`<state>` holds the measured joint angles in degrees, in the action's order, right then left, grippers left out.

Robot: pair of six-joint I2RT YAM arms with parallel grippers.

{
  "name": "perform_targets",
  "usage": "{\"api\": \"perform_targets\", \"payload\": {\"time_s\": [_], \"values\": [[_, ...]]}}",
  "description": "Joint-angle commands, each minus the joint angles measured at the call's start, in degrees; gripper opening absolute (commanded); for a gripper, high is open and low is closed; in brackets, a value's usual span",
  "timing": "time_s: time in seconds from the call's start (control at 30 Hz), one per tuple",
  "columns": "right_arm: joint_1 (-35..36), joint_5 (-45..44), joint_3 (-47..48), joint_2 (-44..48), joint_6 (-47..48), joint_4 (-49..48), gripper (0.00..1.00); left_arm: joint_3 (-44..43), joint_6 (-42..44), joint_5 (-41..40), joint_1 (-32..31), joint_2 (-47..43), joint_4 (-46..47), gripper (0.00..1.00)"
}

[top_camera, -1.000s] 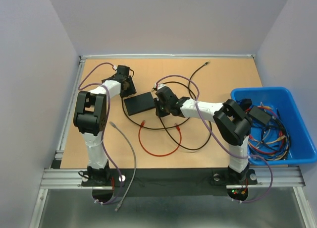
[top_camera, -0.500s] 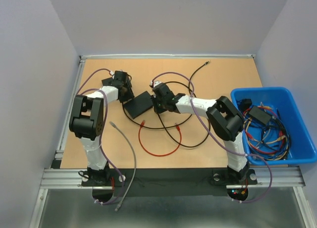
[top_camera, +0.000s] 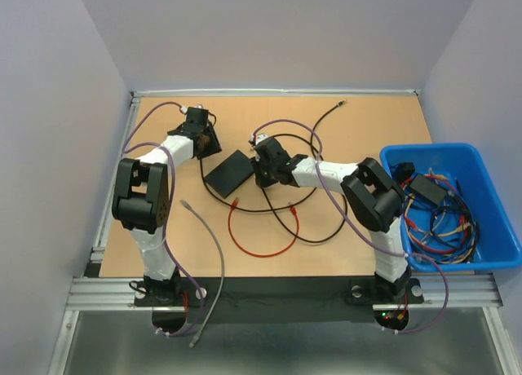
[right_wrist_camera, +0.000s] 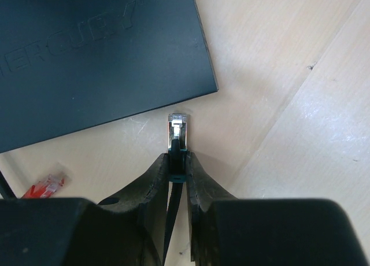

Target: Insert the plug into the switch port

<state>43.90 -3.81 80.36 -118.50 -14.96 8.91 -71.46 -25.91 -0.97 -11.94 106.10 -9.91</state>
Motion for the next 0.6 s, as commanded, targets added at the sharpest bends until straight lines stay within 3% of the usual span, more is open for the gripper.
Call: {"api": "perform_targets", "payload": {"time_s": [0.0, 0.17, 0.33, 0.57], "values": [[-0.2, 1.8, -1.0, 3.6, -0.1, -2.6, 0.03, -3.9, 3.1, 0.7, -0.1, 0.5, 5.1, 0.48], [-0.2, 2.7, -0.7, 3.6, -0.1, -2.6, 0.03, -4.3, 5.0, 9.9, 1.1, 4.0, 12.9, 0.50], [-0.2, 3.5, -0.1, 3.4, 0.1, -2.6, 0.03, 1.0, 6.0, 18.4, 1.8, 4.9, 20.8, 0.50], [-0.2, 5.3, 0.4, 3.1, -0.2, -2.5, 0.03, 7.3, 5.9, 22.7, 1.8, 4.3, 26.2, 0.50]]}}
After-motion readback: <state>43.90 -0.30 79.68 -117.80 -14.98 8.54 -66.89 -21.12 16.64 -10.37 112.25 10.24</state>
